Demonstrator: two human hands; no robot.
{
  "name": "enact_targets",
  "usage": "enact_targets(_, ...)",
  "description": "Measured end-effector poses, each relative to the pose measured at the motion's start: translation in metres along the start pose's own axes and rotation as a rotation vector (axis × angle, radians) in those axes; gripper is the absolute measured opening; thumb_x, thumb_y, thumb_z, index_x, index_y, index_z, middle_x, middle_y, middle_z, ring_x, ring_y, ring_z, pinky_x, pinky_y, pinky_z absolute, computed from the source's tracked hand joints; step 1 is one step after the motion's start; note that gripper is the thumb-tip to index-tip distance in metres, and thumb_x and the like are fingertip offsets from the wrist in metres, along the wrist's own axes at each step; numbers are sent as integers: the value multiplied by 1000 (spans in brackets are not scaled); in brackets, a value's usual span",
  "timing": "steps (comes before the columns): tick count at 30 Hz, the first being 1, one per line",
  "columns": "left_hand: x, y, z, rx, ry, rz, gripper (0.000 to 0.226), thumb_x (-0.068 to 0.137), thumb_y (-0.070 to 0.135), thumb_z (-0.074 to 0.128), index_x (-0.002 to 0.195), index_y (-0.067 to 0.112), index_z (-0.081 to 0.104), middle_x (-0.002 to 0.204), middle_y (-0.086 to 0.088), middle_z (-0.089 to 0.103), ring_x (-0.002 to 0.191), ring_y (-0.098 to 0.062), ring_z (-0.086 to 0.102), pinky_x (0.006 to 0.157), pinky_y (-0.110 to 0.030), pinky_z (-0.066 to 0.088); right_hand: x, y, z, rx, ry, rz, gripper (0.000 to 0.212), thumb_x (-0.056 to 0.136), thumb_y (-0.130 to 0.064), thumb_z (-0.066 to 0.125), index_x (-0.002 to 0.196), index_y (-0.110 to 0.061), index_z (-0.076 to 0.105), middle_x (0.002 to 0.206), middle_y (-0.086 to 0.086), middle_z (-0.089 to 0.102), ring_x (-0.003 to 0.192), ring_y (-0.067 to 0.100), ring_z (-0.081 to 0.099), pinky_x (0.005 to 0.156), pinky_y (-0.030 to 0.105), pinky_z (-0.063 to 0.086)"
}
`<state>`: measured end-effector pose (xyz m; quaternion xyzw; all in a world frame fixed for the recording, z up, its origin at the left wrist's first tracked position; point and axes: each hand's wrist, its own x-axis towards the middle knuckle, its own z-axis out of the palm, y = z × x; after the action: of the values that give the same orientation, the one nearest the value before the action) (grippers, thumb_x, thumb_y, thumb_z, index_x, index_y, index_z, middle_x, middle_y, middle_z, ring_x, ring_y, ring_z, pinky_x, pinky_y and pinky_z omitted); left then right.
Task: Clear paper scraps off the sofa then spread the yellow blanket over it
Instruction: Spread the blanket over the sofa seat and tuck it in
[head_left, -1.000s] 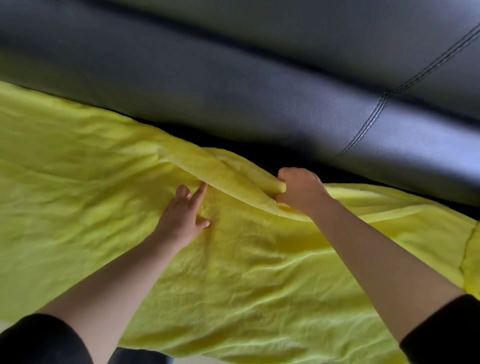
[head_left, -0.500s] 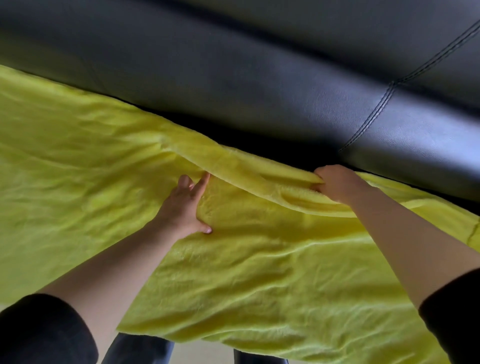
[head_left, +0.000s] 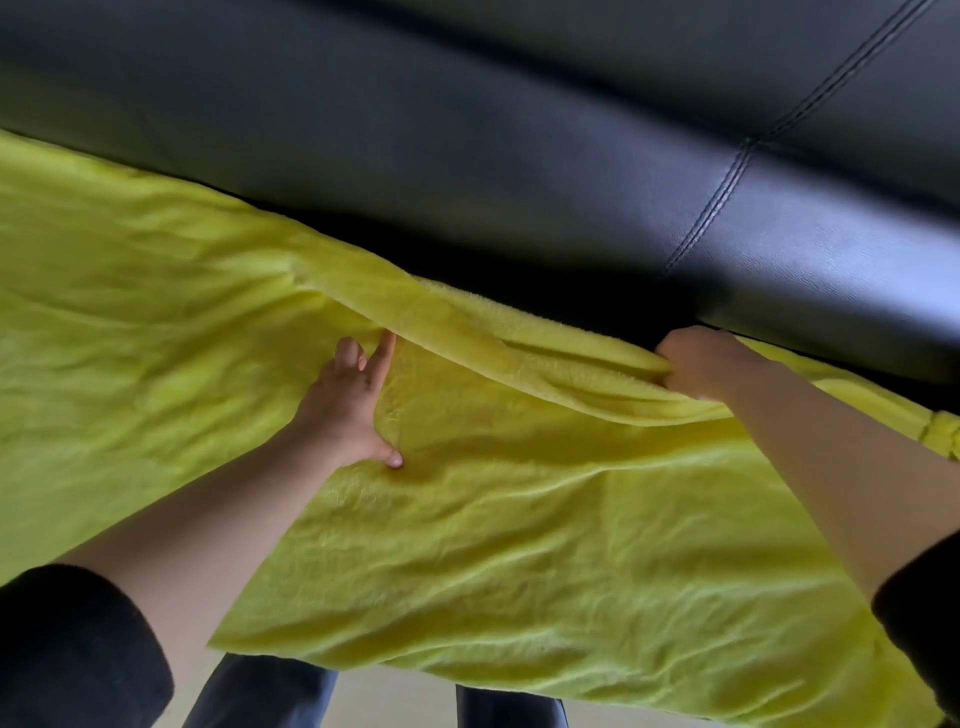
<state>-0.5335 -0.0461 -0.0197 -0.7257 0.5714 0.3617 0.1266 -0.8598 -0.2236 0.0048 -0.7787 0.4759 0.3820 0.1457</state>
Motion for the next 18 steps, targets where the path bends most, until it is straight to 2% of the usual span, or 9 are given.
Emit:
enact_targets(1,-1,3,-1,13,2,-4,149,49,52,88,149,23,-18,132,-10,21,124,-26,35,103,-33,42,-2,3,3,3,16,-24,3,82,-20,62,85,-21,61,91,7,62,93,29,60,71,31,43)
enact_targets(4,-10,22,-2,47,62,20,138,58,50,84,151,16,-11,128,-10,22,121,-25,33,104,-34,41,-7,6,7,82,45,-74,19,78,-31,71,88,-24,56,88,2,56,89,25,55,71,32,42)
enact_targets(6,-20,46,5,51,145,101,118,66,50,79,151,11,8,126,-10,26,118,-25,35,102,-36,43,-8,10,6,108,36,-88,27,75,-30,73,88,-28,49,86,-2,53,83,21,51,66,29,39)
enact_targets(8,-26,81,19,-19,247,238,91,67,44,80,139,8,37,123,-12,37,113,-27,42,97,-41,46,-5,20,7,84,20,-102,28,73,-27,73,87,-29,48,84,-3,54,80,20,53,61,27,38)
enact_targets(10,-24,116,35,-16,287,345,81,66,41,81,132,8,48,131,-15,42,119,-34,44,101,-48,42,-2,30,10,53,50,-129,25,71,-23,71,84,-28,50,81,-2,56,77,21,55,55,25,36)
enact_targets(11,-21,129,42,11,245,350,87,68,44,79,139,10,42,143,-16,34,130,-37,36,109,-50,33,0,35,12,39,69,-148,21,71,-21,69,81,-27,51,78,-2,55,76,22,56,52,24,33)
enact_targets(13,-17,144,56,82,138,275,111,68,54,75,152,17,13,159,-13,0,146,-36,4,118,-53,9,4,43,21,16,85,-173,15,74,-19,64,69,-24,50,70,-3,51,73,24,55,53,25,31)
enact_targets(15,-14,145,68,168,95,222,136,56,64,77,151,19,-10,156,-10,-27,145,-34,-19,117,-55,-4,6,52,28,27,93,-198,20,78,-27,64,65,-22,50,70,-3,48,76,25,54,60,27,34)
enact_targets(18,-14,144,81,235,72,174,155,41,73,76,146,20,-25,148,-10,-43,138,-36,-34,114,-60,-9,4,68,31,132,110,-225,23,81,-41,64,78,-20,57,78,0,51,83,24,57,64,30,43)
